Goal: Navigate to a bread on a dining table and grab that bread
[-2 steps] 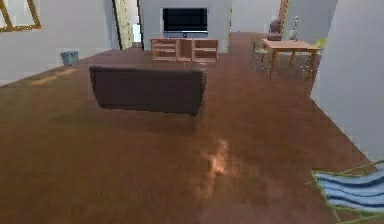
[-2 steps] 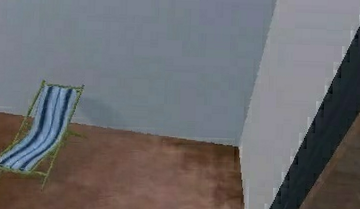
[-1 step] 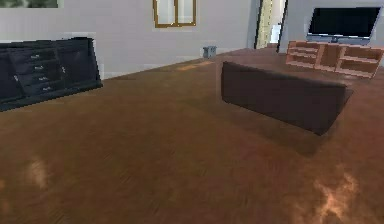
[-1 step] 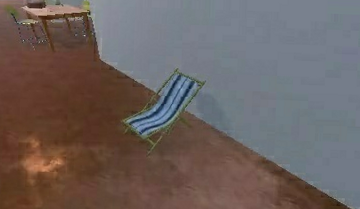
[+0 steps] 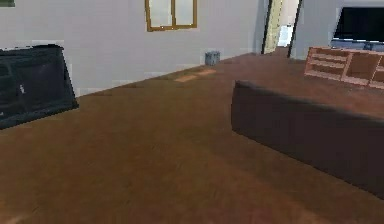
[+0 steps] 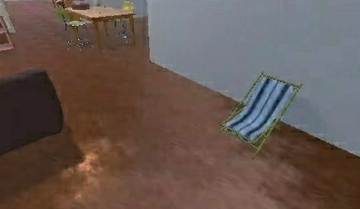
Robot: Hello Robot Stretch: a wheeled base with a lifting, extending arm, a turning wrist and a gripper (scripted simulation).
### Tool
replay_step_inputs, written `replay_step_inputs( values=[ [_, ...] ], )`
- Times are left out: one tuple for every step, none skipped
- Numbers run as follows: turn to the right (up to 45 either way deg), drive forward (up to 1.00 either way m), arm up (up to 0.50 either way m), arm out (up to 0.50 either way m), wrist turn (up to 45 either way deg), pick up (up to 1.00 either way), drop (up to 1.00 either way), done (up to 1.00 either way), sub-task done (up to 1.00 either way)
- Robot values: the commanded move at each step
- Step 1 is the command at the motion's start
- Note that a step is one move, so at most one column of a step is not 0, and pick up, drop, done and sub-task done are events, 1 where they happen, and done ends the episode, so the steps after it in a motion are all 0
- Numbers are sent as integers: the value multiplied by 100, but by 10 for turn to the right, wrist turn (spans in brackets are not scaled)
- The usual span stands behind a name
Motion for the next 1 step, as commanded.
replay_step_inputs(
  values=[
    [0, 100, 0, 0, 0, 0, 0, 0, 0]
  ],
)
